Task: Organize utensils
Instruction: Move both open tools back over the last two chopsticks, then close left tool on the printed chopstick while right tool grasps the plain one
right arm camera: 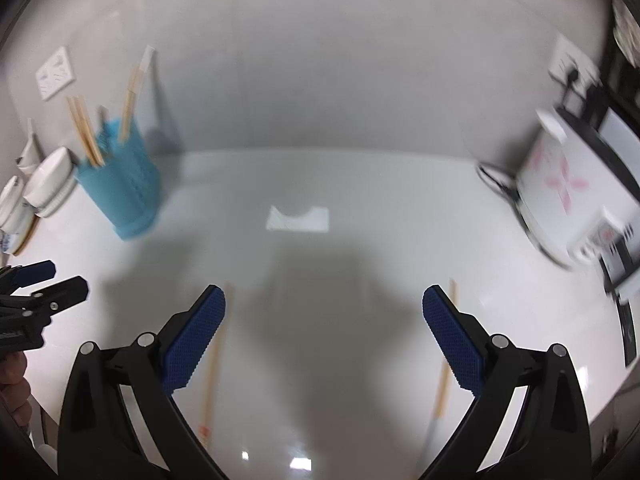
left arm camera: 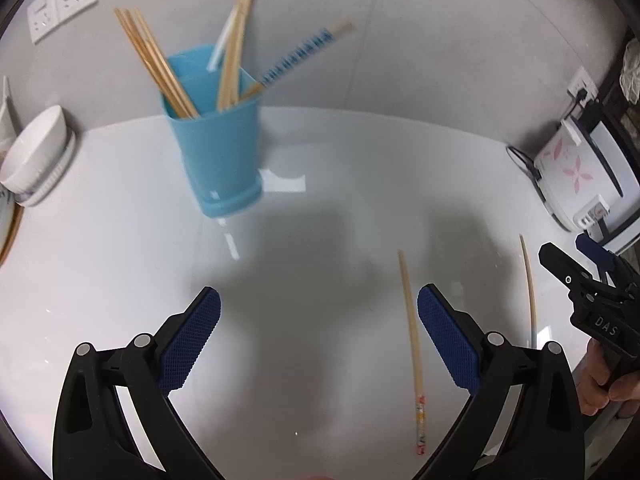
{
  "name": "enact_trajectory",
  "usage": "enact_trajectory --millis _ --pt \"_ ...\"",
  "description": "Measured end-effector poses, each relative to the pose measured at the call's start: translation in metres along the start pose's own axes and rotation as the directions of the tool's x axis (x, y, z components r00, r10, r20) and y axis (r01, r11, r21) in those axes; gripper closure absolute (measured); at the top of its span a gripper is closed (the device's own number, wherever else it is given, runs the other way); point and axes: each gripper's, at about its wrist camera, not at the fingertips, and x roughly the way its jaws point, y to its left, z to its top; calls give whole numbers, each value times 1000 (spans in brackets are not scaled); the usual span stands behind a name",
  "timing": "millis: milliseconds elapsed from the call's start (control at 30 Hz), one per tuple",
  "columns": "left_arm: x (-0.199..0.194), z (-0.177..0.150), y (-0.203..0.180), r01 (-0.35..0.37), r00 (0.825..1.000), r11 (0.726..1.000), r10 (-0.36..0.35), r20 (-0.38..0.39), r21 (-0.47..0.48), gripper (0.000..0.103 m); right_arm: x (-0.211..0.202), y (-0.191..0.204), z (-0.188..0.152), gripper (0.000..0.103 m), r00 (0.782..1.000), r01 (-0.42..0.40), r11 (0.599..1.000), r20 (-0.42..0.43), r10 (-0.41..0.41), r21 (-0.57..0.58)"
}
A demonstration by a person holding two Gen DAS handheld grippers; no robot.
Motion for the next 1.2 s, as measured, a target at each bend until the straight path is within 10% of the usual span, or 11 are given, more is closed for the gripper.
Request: enact_trajectory --millis 433,1200 --pt "53 -38 -60 -15 986 1000 17 -168 13 6 41 -91 -57 9 966 84 990 -253 -52 115" --pt "106 -64 -96 -122 921 992 124 -369 29 17 90 -119 -72 65 873 69 989 -488 6 135"
